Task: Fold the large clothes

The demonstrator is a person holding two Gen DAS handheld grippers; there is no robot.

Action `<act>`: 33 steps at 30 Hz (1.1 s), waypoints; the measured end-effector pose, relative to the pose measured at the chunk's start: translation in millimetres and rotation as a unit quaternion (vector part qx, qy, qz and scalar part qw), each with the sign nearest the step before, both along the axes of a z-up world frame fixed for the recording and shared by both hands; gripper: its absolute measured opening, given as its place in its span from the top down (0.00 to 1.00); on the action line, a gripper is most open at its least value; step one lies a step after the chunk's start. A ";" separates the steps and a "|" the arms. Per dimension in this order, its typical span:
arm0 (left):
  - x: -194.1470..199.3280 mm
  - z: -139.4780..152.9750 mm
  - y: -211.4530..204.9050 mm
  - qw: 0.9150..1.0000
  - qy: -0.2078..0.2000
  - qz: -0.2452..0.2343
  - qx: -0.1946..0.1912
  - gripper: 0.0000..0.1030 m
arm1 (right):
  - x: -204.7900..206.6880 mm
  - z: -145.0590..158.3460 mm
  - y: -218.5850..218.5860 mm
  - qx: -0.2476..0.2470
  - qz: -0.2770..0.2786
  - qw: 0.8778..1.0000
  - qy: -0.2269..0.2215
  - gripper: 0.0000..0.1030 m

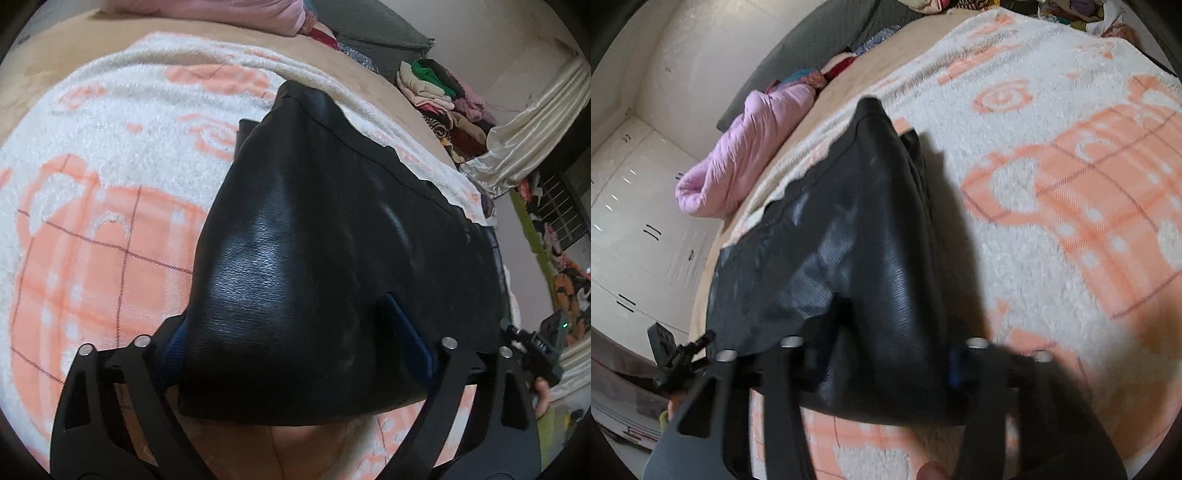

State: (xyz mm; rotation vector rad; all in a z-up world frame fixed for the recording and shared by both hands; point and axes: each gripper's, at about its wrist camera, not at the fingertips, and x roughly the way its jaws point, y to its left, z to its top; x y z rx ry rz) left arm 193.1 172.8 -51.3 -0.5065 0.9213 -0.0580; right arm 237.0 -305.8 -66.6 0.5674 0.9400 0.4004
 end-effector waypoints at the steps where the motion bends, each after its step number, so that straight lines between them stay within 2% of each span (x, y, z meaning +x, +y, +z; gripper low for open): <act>1: -1.4 2.2 -2.6 1.000 -0.003 -0.002 0.000 0.24 | 1.2 4.3 -0.7 -0.006 -0.003 1.000 -0.010 0.71; 5: -7.5 6.9 -21.4 1.000 -0.005 -0.019 0.010 0.25 | 16.6 17.3 -1.7 -0.061 -0.016 0.997 -0.035 0.72; 7: -8.6 7.6 -32.0 0.999 -0.006 -0.026 0.028 0.24 | 22.8 15.8 -1.3 -0.084 -0.020 0.996 -0.031 0.71; 10: -5.3 5.2 -35.7 0.999 -0.002 -0.027 0.040 0.18 | 26.2 7.1 -1.8 -0.091 -0.026 0.995 -0.015 0.64; 15: -3.3 6.5 -36.3 0.999 0.001 -0.030 0.043 0.17 | 23.5 12.6 -0.4 -0.130 -0.035 0.990 -0.030 0.47; 17: -4.4 7.3 -35.0 0.999 0.002 -0.031 0.043 0.17 | 18.4 19.3 2.8 -0.143 -0.042 0.988 -0.050 0.45; 18: -4.2 8.5 -33.7 0.999 0.003 -0.030 0.042 0.17 | 15.6 22.1 3.5 -0.145 -0.043 0.987 -0.058 0.34; 20: -3.8 10.6 -31.4 0.999 0.005 -0.027 0.041 0.17 | 10.3 30.0 3.4 -0.149 -0.054 0.984 -0.078 0.23; 22: -3.8 14.0 -30.1 0.999 0.002 -0.021 0.049 0.15 | 6.5 40.2 3.7 -0.149 -0.058 0.982 -0.098 0.21; 23: -5.6 16.8 -29.2 0.998 -0.002 -0.018 0.056 0.15 | 5.3 44.2 4.4 -0.150 -0.060 0.982 -0.103 0.17; 25: -9.0 24.6 -27.7 0.997 -0.015 -0.015 0.071 0.09 | -0.3 52.7 7.0 -0.146 -0.057 0.980 -0.120 0.15; 28: -11.2 33.2 -27.1 0.995 -0.029 -0.013 0.091 0.09 | -8.1 64.1 18.8 -0.153 -0.041 0.977 -0.140 0.12; 33: -11.3 36.3 -22.9 0.994 -0.032 -0.007 0.102 0.09 | -22.9 80.0 57.7 -0.165 0.005 0.971 -0.174 0.12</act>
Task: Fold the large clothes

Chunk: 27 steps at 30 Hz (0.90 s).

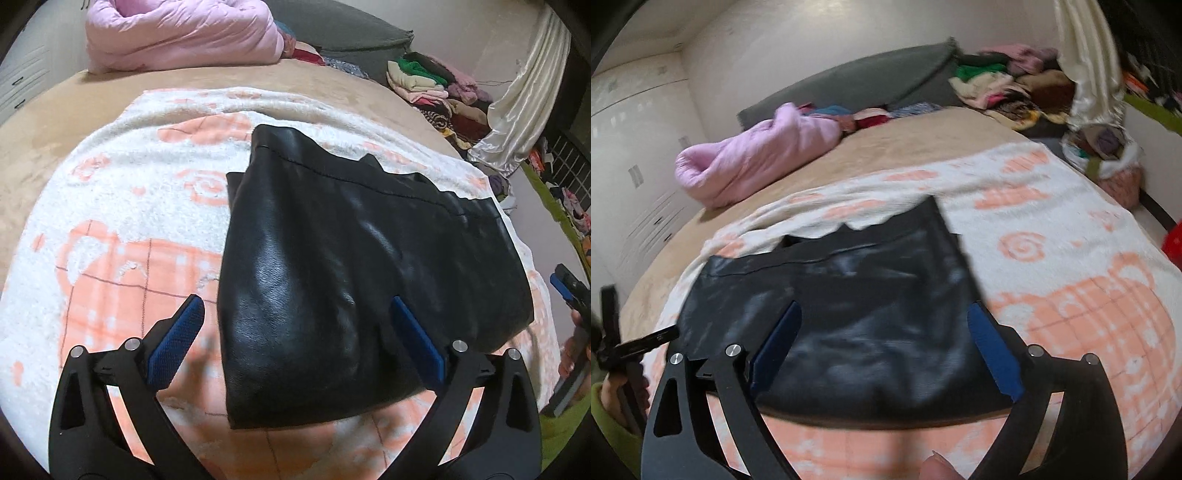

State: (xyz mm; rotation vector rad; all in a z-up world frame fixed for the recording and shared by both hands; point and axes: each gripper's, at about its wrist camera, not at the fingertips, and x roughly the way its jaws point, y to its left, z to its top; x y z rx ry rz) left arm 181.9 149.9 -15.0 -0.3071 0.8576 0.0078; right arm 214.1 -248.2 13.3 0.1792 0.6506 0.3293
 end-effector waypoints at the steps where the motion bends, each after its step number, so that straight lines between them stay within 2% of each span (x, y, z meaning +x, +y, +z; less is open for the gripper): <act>1: 1.3 0.1 1.4 1.000 0.002 0.002 0.002 0.09 | -2.8 2.0 8.5 -0.002 0.009 1.000 -0.003 0.12; 3: 3.5 0.0 3.5 1.000 0.005 0.009 0.008 0.09 | -8.0 5.3 29.3 -0.015 0.031 0.999 -0.008 0.18; 5: 5.1 0.3 5.4 1.000 0.005 0.013 0.012 0.09 | -11.9 6.5 51.6 -0.029 0.055 0.998 -0.009 0.33; 7: 5.2 -0.9 5.0 1.000 0.006 0.014 0.012 0.09 | -14.4 4.4 75.1 -0.046 0.080 0.996 -0.004 0.42; 9: 6.7 -0.7 6.3 1.000 0.007 0.016 0.014 0.09 | -16.8 -1.5 93.3 -0.061 0.096 0.993 0.001 0.54; 16: 20.8 -6.3 12.5 1.000 0.022 0.017 0.004 0.09 | -13.9 -29.4 144.5 -0.092 0.136 0.985 0.044 0.59; 18: 27.0 -8.7 15.8 0.999 0.028 0.016 0.001 0.09 | -10.6 -45.7 157.0 -0.117 0.141 0.980 0.073 0.61; 21: 40.1 -11.0 18.9 0.999 0.037 0.016 0.004 0.09 | -5.1 -68.6 165.8 -0.135 0.141 0.976 0.091 0.61; 23: 48.5 -13.3 24.1 0.999 0.042 0.017 0.003 0.09 | -3.4 -69.6 164.9 -0.128 0.140 0.977 0.094 0.61; 25: 56.3 -15.0 32.3 0.999 0.045 0.018 -0.014 0.09 | 1.1 -63.4 164.1 -0.120 0.143 0.977 0.104 0.61; 27: 61.3 -14.7 40.5 0.998 0.047 0.022 -0.030 0.09 | 11.0 -48.1 159.2 -0.092 0.140 0.981 0.098 0.66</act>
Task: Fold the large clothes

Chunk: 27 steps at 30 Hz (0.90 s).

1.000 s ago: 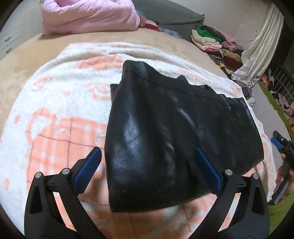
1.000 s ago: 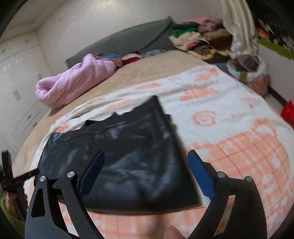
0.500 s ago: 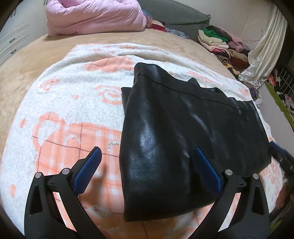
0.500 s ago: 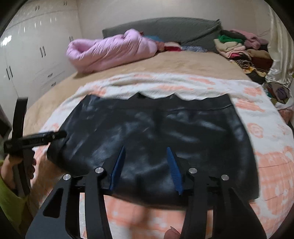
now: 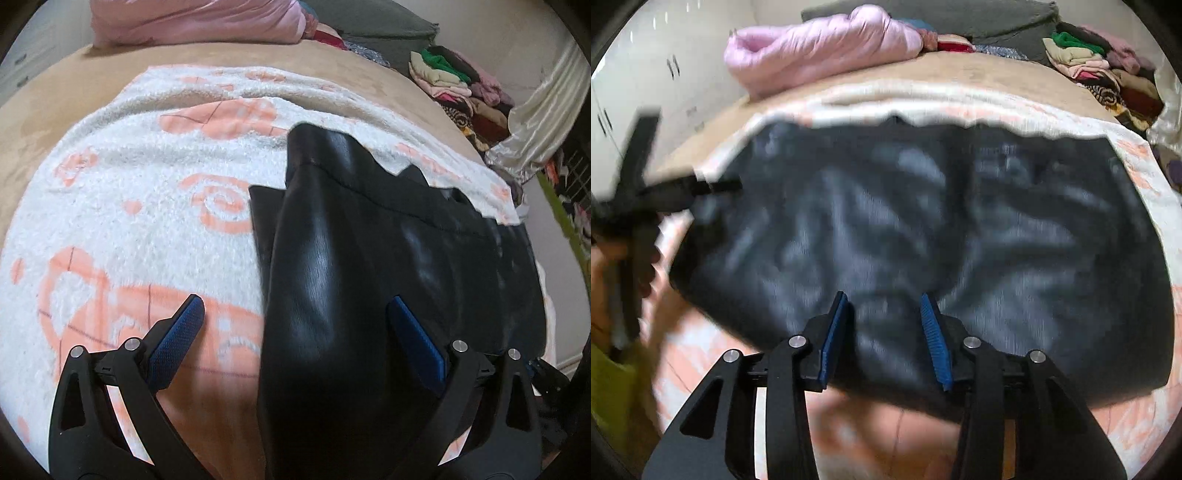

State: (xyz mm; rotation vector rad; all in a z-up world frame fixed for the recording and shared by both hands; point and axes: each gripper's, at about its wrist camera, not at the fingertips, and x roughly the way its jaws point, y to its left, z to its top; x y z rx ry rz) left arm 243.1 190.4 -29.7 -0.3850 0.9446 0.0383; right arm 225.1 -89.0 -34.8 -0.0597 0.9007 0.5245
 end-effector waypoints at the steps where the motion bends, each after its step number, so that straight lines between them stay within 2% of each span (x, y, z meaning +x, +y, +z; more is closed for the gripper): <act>1: 2.1 0.4 1.7 1.000 -0.001 0.000 -0.007 0.09 | 7.2 8.0 -0.7 0.008 -0.006 1.000 -0.007 0.66; 3: 6.5 1.3 7.7 1.000 -0.002 -0.005 -0.019 0.09 | 28.9 19.9 3.7 0.017 -0.019 1.000 -0.018 0.66; 6: 11.6 -1.1 14.7 1.000 0.001 -0.009 -0.030 0.09 | 68.4 21.5 15.6 0.017 -0.040 0.999 -0.014 0.66; 11: 23.7 -9.6 24.2 0.998 0.014 -0.017 -0.063 0.09 | 115.9 -12.3 28.3 -0.018 -0.067 0.997 0.030 0.66; 15: 38.7 -19.5 24.7 0.996 0.033 -0.030 -0.077 0.09 | 121.1 -28.2 31.1 -0.024 -0.075 0.996 0.035 0.65; 17: 40.7 -20.0 23.9 0.996 0.031 -0.034 -0.075 0.09 | 114.7 -21.9 29.9 -0.024 -0.072 0.997 0.028 0.65; 19: 43.3 -20.5 24.7 0.996 0.027 -0.036 -0.082 0.10 | 99.5 -7.2 29.7 -0.017 -0.053 0.998 0.005 0.60; 20: 42.9 -20.2 25.3 0.995 0.022 -0.038 -0.093 0.12 | 83.5 3.8 32.3 0.005 -0.025 1.000 -0.014 0.52; 21: 43.2 -20.5 26.0 0.994 0.019 -0.042 -0.102 0.28 | 62.2 14.5 38.7 0.020 0.006 0.999 -0.037 0.39; 22: 43.8 -20.5 26.8 0.991 0.013 -0.049 -0.127 0.44 | 45.8 20.7 44.7 0.025 0.030 0.998 -0.054 0.32; 23: 43.6 -20.6 27.8 0.989 0.012 -0.047 -0.141 0.45 | 26.5 25.6 53.2 0.022 0.056 0.996 -0.070 0.24; 25: 42.2 -17.0 26.1 0.990 0.007 -0.051 -0.133 0.50 | -7.2 28.7 70.3 0.014 0.106 0.989 -0.098 0.22; 27: 40.3 -11.6 25.7 0.989 -0.001 -0.054 -0.135 0.55 | -39.6 22.3 95.3 -0.024 0.157 0.979 -0.127 0.14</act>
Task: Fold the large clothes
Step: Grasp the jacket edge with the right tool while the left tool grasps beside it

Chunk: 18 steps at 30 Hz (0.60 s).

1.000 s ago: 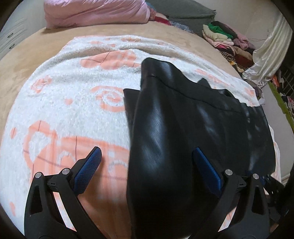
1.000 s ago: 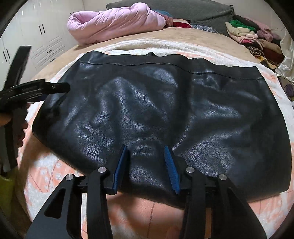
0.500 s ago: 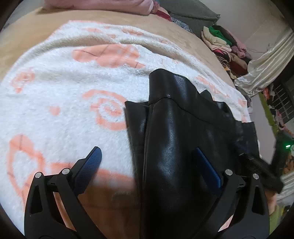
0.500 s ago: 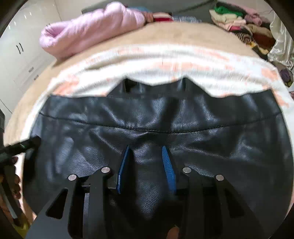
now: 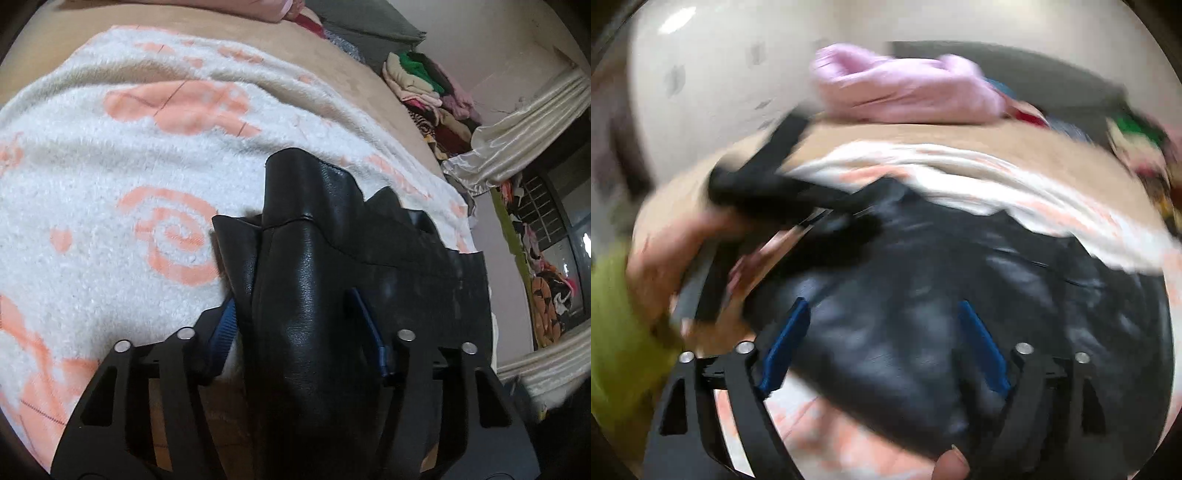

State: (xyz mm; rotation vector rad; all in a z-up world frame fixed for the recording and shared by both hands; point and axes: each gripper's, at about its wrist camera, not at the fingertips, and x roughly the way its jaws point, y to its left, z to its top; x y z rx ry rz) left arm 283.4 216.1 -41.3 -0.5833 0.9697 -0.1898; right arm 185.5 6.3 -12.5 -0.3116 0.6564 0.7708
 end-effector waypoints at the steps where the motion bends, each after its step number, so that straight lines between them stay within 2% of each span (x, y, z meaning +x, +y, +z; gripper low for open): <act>1: 0.1 2.1 0.6 1.000 -0.003 -0.001 -0.003 0.57 | -12.5 -5.2 10.3 -0.024 0.015 0.999 -0.019 0.13; 3: -2.5 10.5 1.9 1.000 -0.014 -0.005 -0.012 0.61 | -33.7 -20.7 35.0 -0.092 0.031 0.993 -0.065 0.13; 5: -3.6 16.1 3.6 1.000 -0.022 -0.008 -0.019 0.61 | -45.4 -39.3 58.3 -0.156 0.034 0.982 -0.105 0.13; 7: -4.6 18.2 3.2 0.999 -0.025 -0.012 -0.021 0.61 | -51.4 -53.6 74.2 -0.193 0.026 0.971 -0.142 0.13; 11: -4.0 21.8 2.1 0.999 -0.026 -0.010 -0.023 0.61 | -54.9 -65.4 88.4 -0.215 0.012 0.956 -0.198 0.14; 12: -4.1 23.3 1.3 0.999 -0.028 -0.010 -0.022 0.61 | -56.1 -64.3 89.2 -0.218 0.009 0.952 -0.213 0.17; 13: -5.3 24.1 1.4 0.999 -0.029 -0.010 -0.022 0.61 | -59.0 -62.3 89.1 -0.219 0.009 0.949 -0.227 0.21; 16: -8.4 31.3 -2.0 0.999 -0.038 -0.008 -0.019 0.65 | -74.2 -58.9 87.3 -0.219 0.031 0.939 -0.265 0.59; 18: -12.3 39.1 -6.4 0.999 -0.045 -0.008 -0.016 0.65 | -80.8 -51.5 82.7 -0.207 0.031 0.938 -0.276 0.72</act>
